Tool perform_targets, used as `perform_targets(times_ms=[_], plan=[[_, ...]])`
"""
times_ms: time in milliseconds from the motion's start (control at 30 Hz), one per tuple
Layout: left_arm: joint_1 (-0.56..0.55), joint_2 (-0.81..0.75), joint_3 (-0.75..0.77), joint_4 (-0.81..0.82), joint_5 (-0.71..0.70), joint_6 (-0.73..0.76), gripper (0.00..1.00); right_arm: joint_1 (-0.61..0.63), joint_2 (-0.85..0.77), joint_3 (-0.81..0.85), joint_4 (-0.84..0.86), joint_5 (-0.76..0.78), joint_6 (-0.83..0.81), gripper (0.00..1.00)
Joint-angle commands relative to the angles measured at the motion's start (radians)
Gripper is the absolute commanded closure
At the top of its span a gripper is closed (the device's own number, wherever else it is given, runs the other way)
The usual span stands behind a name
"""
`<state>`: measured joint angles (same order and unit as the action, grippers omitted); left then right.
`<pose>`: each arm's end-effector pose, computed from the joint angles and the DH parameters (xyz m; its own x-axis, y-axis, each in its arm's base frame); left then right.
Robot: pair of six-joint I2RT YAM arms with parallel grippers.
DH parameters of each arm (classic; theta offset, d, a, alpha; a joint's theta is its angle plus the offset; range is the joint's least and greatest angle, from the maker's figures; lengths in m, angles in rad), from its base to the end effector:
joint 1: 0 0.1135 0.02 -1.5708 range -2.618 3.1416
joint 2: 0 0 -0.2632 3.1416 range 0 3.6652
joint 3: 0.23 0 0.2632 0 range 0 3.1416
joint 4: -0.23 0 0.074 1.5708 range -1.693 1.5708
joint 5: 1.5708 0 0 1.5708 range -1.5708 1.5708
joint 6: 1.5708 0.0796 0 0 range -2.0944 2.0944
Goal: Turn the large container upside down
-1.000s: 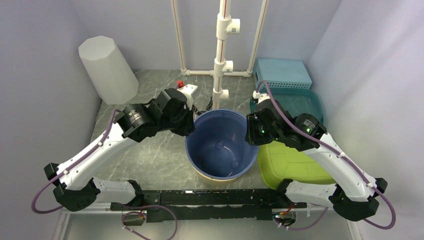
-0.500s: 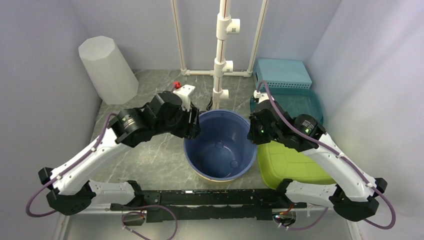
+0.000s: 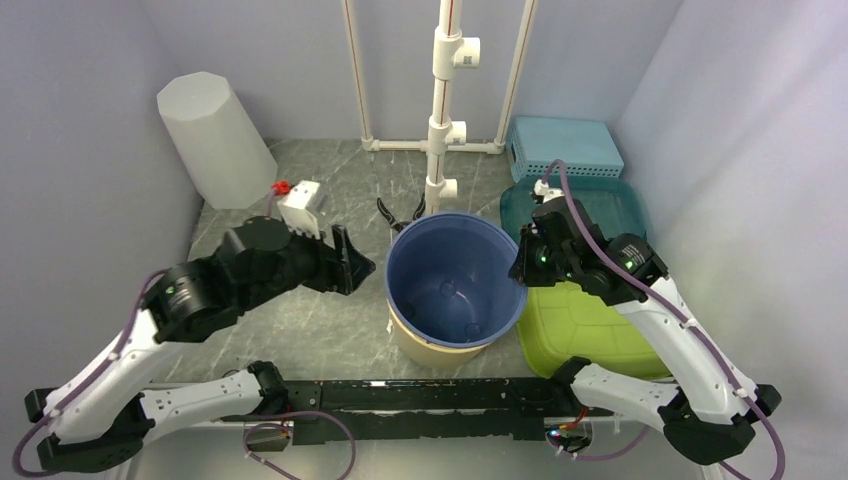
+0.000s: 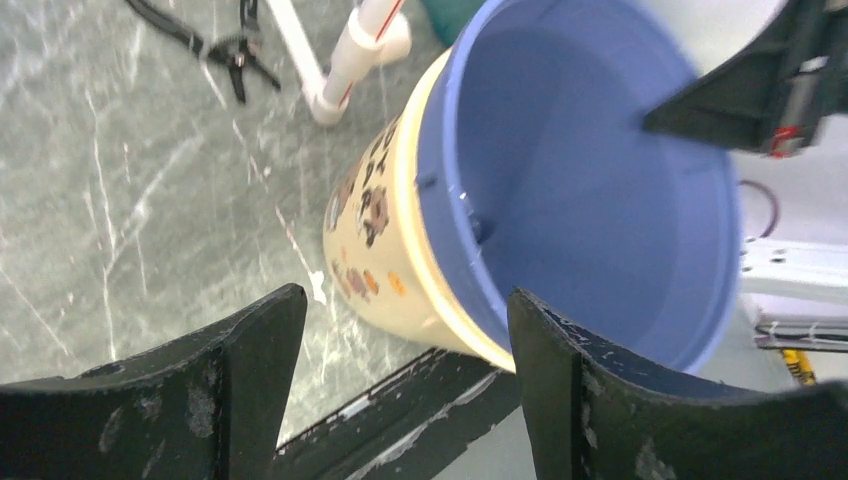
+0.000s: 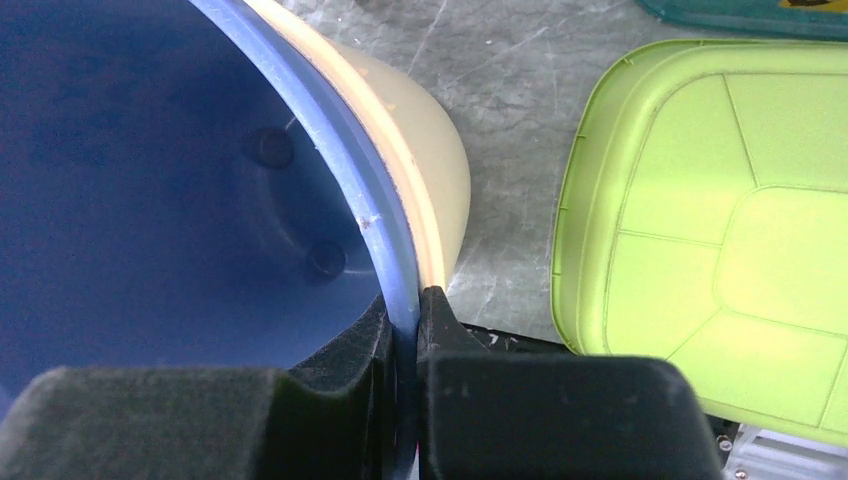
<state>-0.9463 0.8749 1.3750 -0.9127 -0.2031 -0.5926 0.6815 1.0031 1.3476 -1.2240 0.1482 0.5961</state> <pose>0.1221 -0.1420 0.4301 -0.5779 -0.1337 -0.8051 0.4385 0.7811 -0.4446 0.1602 0.1148 0.3608 -0.8039 0.0629 -0.5914 -0.1192 0.9572 0.2638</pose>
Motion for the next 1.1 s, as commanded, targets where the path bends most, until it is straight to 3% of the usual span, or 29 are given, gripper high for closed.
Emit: perform_targets(times_ms=[0,500,800,1067], plan=[[0.0,0.021,-0.101,0.048,0.046,-0.066,0.22,-0.04,-0.063,0.002,0.126,-0.031,0.046,1.0],[0.0,-0.174,-0.504,0.499,0.214,-0.274,0.23,-0.061,-0.101,-0.068,0.184,-0.08,0.107,1.0],[0.0,-0.092,-0.525,0.531,0.226,-0.291,0.28,-0.062,-0.119,-0.048,0.218,-0.19,0.107,1.0],[-0.002,-0.022,-0.504,0.434,0.168,-0.267,0.34,-0.061,-0.154,-0.015,0.24,-0.294,0.124,1.0]])
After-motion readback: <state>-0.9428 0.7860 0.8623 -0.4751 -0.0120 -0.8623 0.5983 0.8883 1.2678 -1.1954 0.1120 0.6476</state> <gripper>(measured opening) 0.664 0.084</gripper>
